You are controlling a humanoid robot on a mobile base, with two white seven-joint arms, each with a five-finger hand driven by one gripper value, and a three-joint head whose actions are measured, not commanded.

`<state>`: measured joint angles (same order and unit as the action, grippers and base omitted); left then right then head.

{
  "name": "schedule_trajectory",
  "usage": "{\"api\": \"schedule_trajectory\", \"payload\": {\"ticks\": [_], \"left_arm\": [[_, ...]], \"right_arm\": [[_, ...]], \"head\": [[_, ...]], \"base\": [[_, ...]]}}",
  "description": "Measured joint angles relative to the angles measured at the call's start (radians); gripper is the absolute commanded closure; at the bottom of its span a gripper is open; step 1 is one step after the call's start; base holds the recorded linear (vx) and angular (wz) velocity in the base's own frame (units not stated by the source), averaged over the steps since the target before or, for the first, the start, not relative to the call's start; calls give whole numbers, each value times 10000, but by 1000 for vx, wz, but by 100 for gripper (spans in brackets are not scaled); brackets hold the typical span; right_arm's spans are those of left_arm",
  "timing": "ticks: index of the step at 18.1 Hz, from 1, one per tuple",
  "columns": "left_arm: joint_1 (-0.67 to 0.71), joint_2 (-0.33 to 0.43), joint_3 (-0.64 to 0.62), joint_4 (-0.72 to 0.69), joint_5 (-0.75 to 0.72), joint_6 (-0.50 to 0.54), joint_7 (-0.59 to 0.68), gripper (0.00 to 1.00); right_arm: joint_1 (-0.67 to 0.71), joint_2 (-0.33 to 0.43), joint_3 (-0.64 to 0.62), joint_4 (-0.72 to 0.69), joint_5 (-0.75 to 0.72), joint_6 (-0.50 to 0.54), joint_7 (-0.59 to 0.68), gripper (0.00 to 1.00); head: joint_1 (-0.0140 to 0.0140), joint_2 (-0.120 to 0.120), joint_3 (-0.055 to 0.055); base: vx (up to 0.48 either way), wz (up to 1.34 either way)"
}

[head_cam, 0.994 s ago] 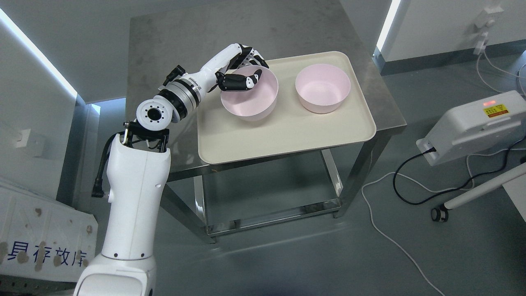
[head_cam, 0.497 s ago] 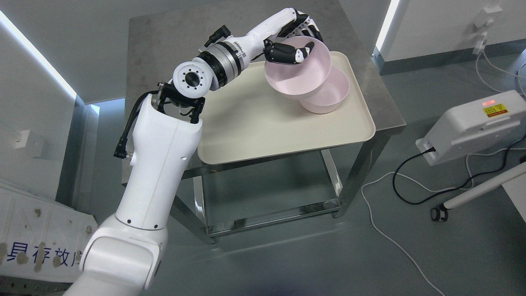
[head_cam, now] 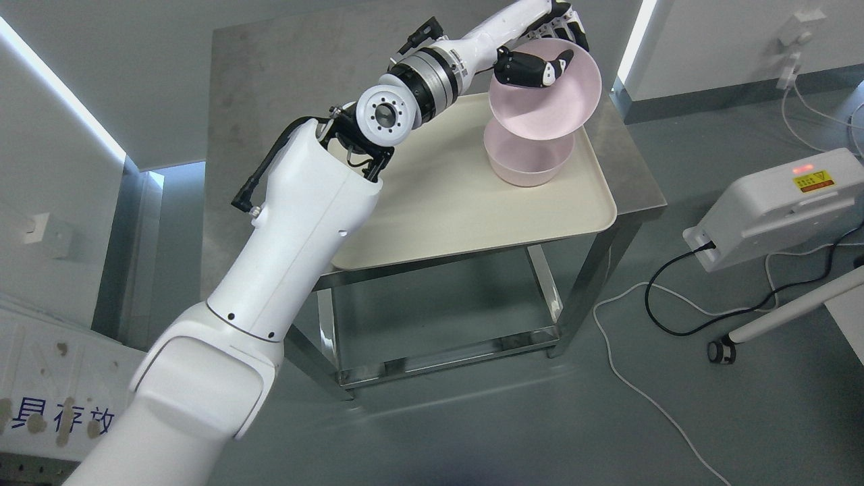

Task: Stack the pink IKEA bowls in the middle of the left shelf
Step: 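Lift the pink bowl and lower it into the other pink bowl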

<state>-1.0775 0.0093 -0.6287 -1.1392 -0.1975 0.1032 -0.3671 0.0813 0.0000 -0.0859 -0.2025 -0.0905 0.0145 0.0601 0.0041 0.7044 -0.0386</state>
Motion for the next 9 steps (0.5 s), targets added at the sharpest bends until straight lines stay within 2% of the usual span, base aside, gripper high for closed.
{"api": "schedule_trajectory", "payload": {"ticks": [9], "left_arm": [[-310, -52, -805, 1763, 52, -228, 383, 98]], "right_arm": [[0, 0, 0, 0, 0, 0, -53, 0]], "head": [[0, 0, 0]], "base": [[0, 0]]}}
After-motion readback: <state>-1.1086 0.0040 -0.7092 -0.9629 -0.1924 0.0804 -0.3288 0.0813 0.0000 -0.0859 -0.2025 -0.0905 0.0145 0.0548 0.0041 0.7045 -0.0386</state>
